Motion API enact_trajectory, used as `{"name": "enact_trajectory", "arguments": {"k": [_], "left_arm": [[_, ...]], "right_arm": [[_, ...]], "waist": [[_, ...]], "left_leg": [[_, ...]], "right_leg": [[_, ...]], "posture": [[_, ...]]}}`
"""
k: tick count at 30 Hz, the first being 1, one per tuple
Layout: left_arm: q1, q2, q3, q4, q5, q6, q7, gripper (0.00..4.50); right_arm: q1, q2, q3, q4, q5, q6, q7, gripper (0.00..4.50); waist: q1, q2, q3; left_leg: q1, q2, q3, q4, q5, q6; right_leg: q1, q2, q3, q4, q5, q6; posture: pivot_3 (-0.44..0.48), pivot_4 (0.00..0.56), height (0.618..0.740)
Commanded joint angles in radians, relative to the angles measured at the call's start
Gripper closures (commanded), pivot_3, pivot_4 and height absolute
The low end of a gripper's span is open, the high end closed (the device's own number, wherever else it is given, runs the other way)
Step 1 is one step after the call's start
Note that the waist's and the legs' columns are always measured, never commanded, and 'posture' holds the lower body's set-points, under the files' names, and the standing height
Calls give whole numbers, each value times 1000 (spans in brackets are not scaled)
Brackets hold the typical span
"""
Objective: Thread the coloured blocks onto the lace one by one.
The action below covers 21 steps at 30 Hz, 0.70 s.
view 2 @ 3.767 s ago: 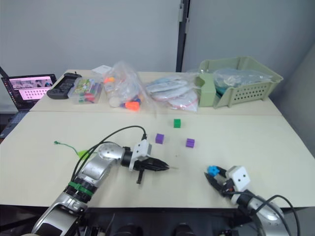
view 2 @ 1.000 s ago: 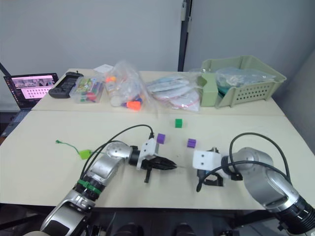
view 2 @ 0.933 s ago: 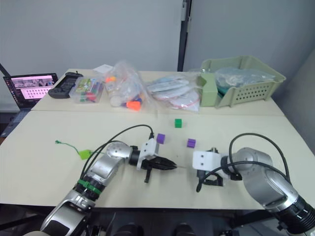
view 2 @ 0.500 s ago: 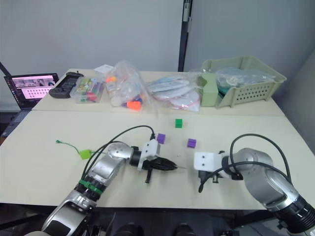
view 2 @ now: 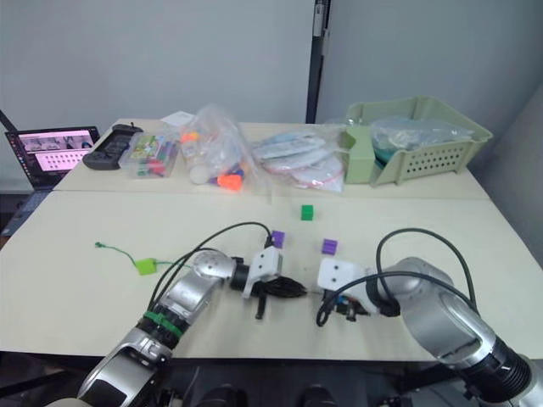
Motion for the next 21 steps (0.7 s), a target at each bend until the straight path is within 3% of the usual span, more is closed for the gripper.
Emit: {"name": "enact_trajectory", "arguments": {"k": [1,21], "left_arm": [[-5,-10,-6,-29,0,-13,3,4500],[-29,-77,-31,22,17,-20,13,4500]], "right_arm": [[-6,-4,8,-15,15,4,-13,3210],[-9,-4,23,-15,49,-10,-45,3210]], "waist": [[-2,0,0],[-6,0,0]], "left_leg": [[0,0,0,0,0,0],[0,0,0,0,0,0]], "right_leg": [[0,0,0,0,0,0],[0,0,0,0,0,0]], "posture": [[0,150,734],[0,150,734]]}}
